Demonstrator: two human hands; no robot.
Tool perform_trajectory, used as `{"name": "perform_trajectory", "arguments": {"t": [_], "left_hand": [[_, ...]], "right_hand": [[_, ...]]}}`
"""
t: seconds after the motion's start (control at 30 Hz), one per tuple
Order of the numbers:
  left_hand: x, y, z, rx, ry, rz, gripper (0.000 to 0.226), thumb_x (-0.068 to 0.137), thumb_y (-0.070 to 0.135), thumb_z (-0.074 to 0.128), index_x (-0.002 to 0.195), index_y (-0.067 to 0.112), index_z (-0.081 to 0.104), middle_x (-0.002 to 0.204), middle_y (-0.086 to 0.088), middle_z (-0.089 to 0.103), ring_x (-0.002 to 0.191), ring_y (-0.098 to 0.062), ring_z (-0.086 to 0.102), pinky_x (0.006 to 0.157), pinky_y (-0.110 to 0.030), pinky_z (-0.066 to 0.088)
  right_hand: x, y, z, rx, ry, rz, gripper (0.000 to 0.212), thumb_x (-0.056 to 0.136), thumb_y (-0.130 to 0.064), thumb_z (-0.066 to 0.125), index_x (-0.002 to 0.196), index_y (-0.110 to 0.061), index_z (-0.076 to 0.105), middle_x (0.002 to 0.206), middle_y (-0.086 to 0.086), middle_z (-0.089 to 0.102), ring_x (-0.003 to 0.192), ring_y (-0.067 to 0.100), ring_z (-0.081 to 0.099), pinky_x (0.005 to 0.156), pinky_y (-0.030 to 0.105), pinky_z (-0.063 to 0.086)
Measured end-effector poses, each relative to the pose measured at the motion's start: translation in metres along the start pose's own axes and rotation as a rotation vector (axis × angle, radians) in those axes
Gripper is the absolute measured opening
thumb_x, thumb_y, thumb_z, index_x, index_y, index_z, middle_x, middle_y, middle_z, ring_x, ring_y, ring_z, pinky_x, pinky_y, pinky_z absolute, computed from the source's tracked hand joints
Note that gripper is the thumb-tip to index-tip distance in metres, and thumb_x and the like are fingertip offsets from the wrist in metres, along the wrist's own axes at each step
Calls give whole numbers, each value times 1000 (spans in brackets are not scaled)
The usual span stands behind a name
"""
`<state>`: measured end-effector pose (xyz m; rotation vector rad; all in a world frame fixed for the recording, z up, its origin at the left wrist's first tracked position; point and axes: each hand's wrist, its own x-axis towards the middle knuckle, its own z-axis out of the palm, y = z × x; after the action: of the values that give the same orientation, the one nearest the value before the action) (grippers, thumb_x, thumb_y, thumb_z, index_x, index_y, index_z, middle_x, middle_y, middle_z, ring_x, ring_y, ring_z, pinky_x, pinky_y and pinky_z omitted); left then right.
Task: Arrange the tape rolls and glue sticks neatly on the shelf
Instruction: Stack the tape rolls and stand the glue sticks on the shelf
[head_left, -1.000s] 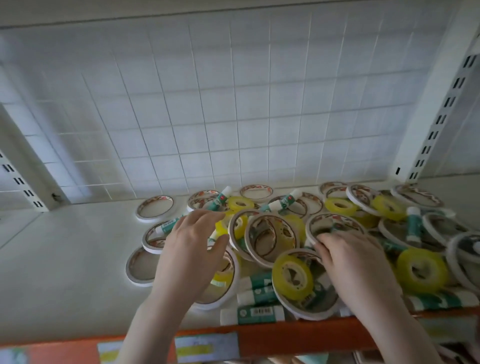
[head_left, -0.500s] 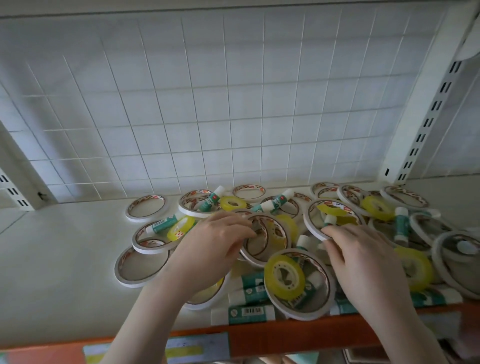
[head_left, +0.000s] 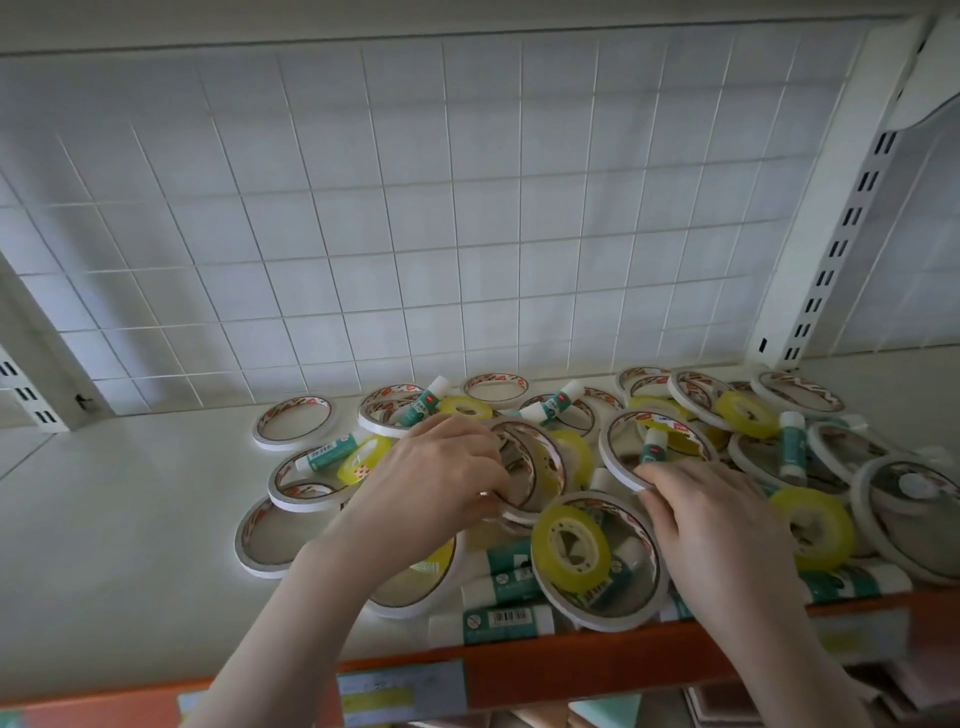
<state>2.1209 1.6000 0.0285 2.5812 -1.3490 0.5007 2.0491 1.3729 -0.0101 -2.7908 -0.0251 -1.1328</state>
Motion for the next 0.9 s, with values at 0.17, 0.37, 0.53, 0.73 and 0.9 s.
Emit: {"name": "perform_trajectory", "arguments": {"t": [0.17,0.37,0.53,0.73,0.9], "left_hand": [[-3,-8,-8,39,63,-42,23,80,35,50,73,21,67,75,10,63,81,-14,60,80,-28,48],[-16,-6,-7,50,156,-137,26,86,38,48,77,20,65,75,9,62,74,-15,59,69,-31,53],[-39,0,-14,97,279,-230,28,87,39,51,77,19,67,73,9,62,69,-14,57,65,-25,48],[-92,-8,-30,199,371,-380,28,83,37,52,78,16,70,74,4,65,74,-11,51,69,-23,40],[-143,-26,-59,221,377,-499,28,81,40,51,75,20,70,73,8,65,70,-12,55,66,-21,39]], "right_hand": [[-2,1,7,14,-24,8,28,57,-2,84,82,-5,72,69,4,67,62,24,65,61,35,53],[1,-2,5,39,-19,1,28,60,-2,82,86,-5,72,72,5,67,68,25,65,65,37,54],[6,-12,5,104,-35,-46,27,64,-3,79,89,-6,71,77,4,68,73,25,65,69,38,54],[15,-55,2,186,30,-141,29,60,1,81,88,-3,72,76,6,68,70,28,65,66,38,54],[16,-112,1,256,20,-228,27,63,-4,81,88,-7,72,76,2,67,71,26,65,66,35,53]]}}
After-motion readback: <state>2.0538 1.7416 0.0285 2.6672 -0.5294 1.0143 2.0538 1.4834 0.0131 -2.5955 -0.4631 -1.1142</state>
